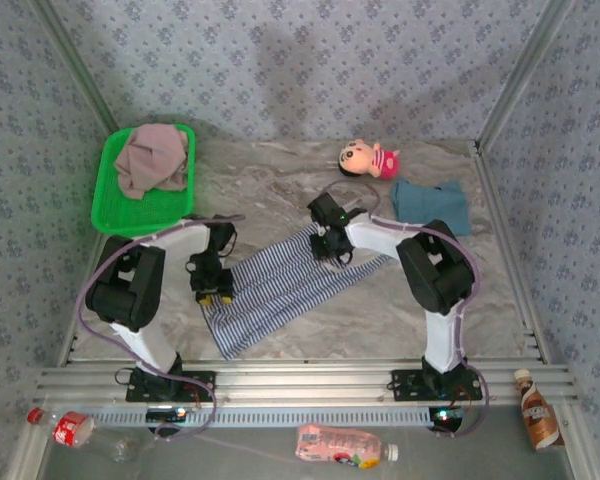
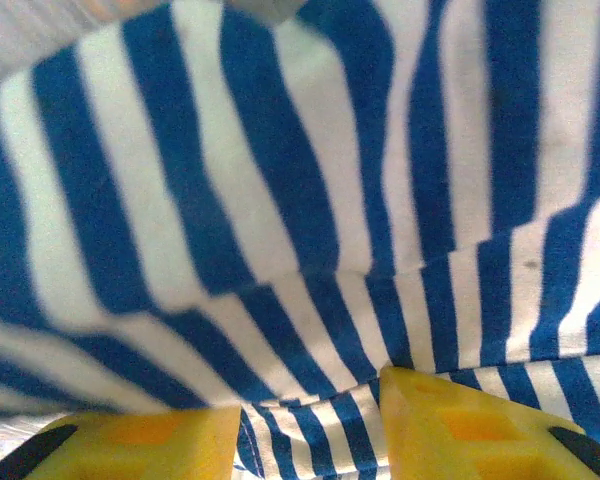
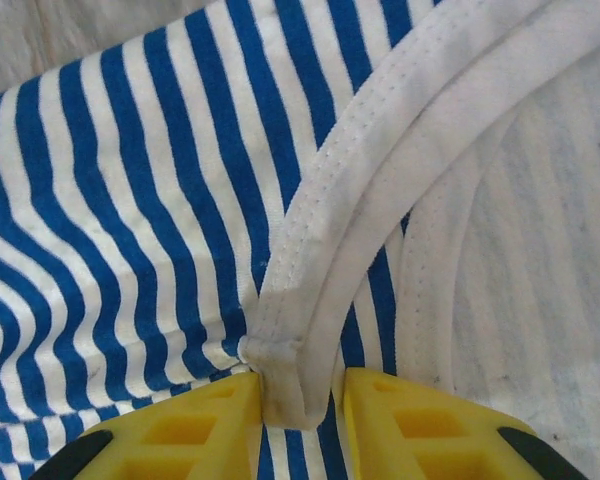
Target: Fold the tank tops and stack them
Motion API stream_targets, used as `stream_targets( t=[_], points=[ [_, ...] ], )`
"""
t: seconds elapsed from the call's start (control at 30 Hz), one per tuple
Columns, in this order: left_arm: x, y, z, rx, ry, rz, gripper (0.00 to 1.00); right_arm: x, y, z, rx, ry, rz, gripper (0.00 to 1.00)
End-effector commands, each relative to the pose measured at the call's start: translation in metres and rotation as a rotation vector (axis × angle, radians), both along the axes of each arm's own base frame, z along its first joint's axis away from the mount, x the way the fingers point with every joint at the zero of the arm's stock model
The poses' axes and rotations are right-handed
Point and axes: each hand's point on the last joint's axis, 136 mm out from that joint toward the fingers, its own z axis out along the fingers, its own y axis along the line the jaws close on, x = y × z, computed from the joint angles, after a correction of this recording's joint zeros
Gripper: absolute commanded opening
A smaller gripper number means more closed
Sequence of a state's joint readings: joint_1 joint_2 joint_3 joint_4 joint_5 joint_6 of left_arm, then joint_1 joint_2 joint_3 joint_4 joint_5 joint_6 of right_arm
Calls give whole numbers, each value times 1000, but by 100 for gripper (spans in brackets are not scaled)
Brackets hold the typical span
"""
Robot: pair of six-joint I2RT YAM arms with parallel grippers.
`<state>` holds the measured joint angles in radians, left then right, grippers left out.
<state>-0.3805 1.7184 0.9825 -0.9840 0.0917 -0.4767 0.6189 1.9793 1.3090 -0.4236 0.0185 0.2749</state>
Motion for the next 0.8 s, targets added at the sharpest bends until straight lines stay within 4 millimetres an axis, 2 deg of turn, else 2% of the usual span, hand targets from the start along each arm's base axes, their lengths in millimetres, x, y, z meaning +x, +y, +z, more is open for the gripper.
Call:
stream_targets(
  t=[0.0, 0.17, 0.27, 0.37, 0.47, 0.67, 0.73, 0.77],
  points=[
    [-17, -19, -4, -45, 26, 94, 42, -1, 0, -18, -83, 55, 176, 30],
    [-38, -33, -7, -44, 41, 128, 42, 10, 18, -25, -85, 70, 354, 31],
    [-45, -47, -4, -77, 23, 168, 43, 27, 26, -25, -86, 48, 422, 31],
    [-51, -58, -4, -89, 25, 183, 43, 37, 34, -26, -101, 46, 496, 31],
    [-54, -76, -4, -124, 20, 207, 43, 45, 43, -29, -112, 19, 567, 31],
    [-47, -71, 14, -80, -44, 247, 45, 68, 48, -27, -120, -69, 664, 31],
    [-46, -72, 19, -90, -50, 259, 46, 83, 55, -18, -111, -143, 697, 30],
    [-46, -71, 22, -84, -55, 256, 46, 84, 58, -16, -103, -157, 717, 31]
  ],
)
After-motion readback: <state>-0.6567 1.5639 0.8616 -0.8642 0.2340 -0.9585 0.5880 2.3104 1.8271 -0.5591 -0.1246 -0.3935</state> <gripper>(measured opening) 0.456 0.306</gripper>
